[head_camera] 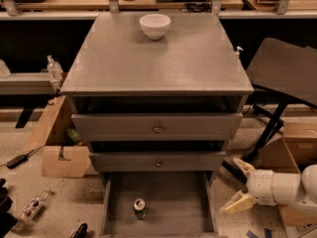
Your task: Pick green can from bottom drawer and place on counter
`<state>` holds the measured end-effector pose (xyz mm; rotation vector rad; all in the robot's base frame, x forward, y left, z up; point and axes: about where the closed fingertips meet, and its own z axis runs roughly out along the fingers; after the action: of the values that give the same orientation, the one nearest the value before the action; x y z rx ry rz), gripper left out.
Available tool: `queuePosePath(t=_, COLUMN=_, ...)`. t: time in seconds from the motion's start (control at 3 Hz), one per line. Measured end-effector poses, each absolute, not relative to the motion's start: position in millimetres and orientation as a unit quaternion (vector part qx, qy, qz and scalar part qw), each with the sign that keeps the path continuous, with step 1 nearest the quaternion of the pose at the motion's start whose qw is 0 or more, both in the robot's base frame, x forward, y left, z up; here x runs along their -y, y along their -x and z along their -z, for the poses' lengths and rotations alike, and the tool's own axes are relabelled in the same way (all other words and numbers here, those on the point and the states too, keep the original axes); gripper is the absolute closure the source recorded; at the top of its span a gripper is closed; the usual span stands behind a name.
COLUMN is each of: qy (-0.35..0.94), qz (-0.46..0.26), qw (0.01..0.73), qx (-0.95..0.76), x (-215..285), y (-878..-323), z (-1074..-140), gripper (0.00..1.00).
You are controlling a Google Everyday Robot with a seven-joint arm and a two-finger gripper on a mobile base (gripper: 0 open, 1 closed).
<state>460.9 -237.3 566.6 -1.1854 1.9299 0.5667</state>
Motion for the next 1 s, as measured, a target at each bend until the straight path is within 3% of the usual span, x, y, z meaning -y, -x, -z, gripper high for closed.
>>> queuePosePath(t=0.67, qy=0.458, qz=-0.282, qw=0.424, qx=-0.728, x=211, y=-484, z=-416, gripper=0.00)
queuePosePath(t=1.0, qy=0.459, qz=-0.281, qw=0.424, qx=-0.728, x=211, y=-485, z=-417, gripper=0.00)
